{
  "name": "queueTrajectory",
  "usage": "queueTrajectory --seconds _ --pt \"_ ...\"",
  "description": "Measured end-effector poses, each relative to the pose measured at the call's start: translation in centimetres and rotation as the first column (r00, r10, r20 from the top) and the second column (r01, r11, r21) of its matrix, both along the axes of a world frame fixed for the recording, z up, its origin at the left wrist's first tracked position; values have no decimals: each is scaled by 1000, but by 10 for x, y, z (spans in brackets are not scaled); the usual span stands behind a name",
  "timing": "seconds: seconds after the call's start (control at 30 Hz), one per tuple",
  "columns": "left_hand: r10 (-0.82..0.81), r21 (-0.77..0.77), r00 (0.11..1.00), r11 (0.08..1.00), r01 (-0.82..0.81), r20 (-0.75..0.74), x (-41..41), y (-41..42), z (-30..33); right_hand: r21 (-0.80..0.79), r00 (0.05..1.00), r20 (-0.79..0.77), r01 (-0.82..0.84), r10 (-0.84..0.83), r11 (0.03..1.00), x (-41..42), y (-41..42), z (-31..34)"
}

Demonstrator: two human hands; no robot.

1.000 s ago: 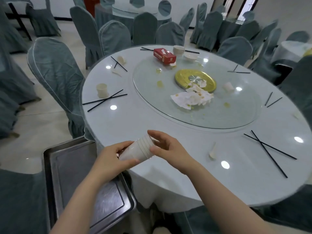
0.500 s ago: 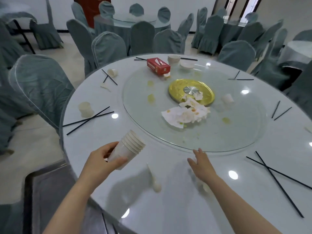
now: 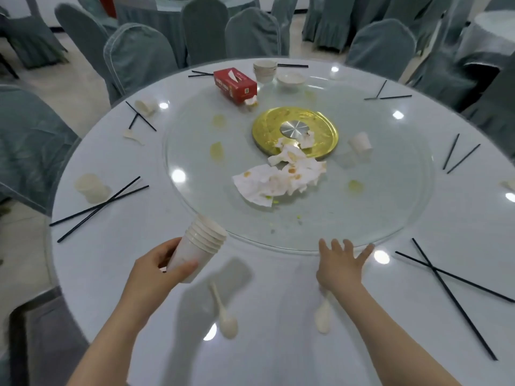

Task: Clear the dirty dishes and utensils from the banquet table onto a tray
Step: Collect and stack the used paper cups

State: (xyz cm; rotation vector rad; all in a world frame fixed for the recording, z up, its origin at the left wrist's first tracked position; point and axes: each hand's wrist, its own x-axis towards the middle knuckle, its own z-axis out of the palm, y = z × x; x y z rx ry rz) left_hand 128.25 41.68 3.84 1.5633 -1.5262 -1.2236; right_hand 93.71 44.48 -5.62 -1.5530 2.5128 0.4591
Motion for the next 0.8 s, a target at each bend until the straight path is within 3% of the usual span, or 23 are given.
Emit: queueTrajectory --seconds 0.17,0.3,0.37,0.53,0.67,0.8 --pt "-36 -3 999 999 36 27 -23 -9 0 -88 990 97 -92 100 992 24 -8 -4" --pt "-36 -1 997 999 36 66 -28 -13 3 -157 906 405 -64 124 985 16 -22 -7" --pt "-24 -7 997 1000 24 79 -25 -15 8 -146 874 481 6 65 989 3 -29 -9" --pt "16 -3 996 1000 -16 90 -19 -21 11 -176 875 455 270 -165 947 -47 -42 -14" --pt "69 32 997 997 -70 18 -22 -25 5 -79 913 396 138 -96 987 -47 -45 -18" --pt "102 51 994 994 -101 -23 -28 -33 2 -209 926 377 122 -35 970 -37 -62 -13"
